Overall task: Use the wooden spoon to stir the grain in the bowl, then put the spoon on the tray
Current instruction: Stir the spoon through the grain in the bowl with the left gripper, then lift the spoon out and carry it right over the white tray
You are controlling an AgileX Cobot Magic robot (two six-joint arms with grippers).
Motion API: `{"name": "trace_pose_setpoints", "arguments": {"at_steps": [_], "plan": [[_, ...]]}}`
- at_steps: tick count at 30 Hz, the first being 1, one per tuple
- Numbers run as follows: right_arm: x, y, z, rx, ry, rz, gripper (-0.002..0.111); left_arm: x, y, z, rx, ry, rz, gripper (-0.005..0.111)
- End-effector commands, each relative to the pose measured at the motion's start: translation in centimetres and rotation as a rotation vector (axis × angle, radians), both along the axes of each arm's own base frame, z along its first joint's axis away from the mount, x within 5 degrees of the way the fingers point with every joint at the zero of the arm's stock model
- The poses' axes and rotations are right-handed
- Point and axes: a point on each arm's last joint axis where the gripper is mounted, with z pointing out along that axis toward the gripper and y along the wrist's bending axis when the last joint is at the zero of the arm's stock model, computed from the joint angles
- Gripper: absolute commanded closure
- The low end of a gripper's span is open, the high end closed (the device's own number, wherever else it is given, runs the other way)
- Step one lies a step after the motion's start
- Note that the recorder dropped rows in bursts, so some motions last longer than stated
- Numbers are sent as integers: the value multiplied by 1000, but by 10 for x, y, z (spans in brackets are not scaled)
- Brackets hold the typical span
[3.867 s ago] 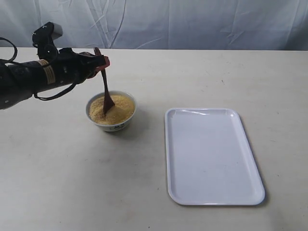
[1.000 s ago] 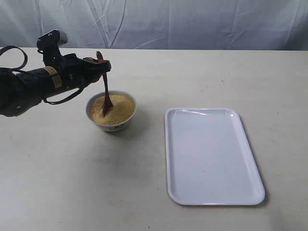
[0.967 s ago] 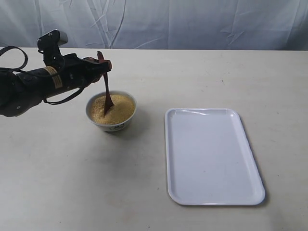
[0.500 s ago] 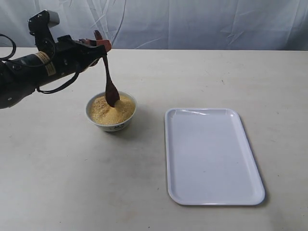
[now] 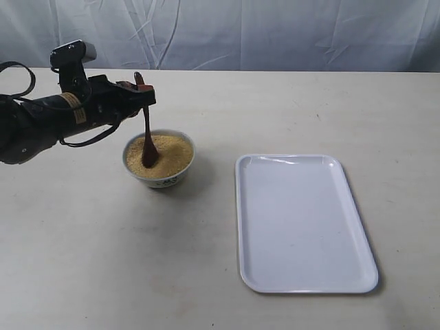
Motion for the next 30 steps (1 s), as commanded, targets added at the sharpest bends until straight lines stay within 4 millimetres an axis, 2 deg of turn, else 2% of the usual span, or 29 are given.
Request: {"name": "trace_pose_setpoints", "arguments": {"at_steps": [1, 5, 10, 16, 20, 21, 23, 26, 28, 29, 30], "plan": [[0, 0, 0, -2, -10, 3, 108, -1, 1, 7, -10, -10, -6, 107], [0, 0, 0, -2, -10, 3, 108, -3, 1, 26, -38, -63, -4, 107], [0, 0, 0, -2, -10, 3, 108, -4, 1, 28, -163, 25, 38, 107], [0, 0, 0, -2, -10, 3, 108, -3, 1, 31, -90, -60, 14, 107], [0, 0, 0, -2, -10, 3, 108, -10, -5, 54, -124, -137, -36, 107], [0, 0, 0, -2, -10, 3, 108, -11, -5, 57, -130, -132, -41, 107], [0, 0, 0, -2, -10, 3, 108, -16, -5, 61, -213, 2, -25, 107], [0, 0, 0, -2, -10, 3, 108, -30, -20, 81, -283, 138, -135, 107], [0, 0, 0, -2, -10, 3, 108, -37, -40, 100, -275, 183, -196, 107], [0, 0, 0, -2, -10, 3, 108, -44, -60, 107, -259, 215, -224, 107], [0, 0, 0, -2, -10, 3, 108, -48, -71, 109, -244, 233, -226, 107]]}}
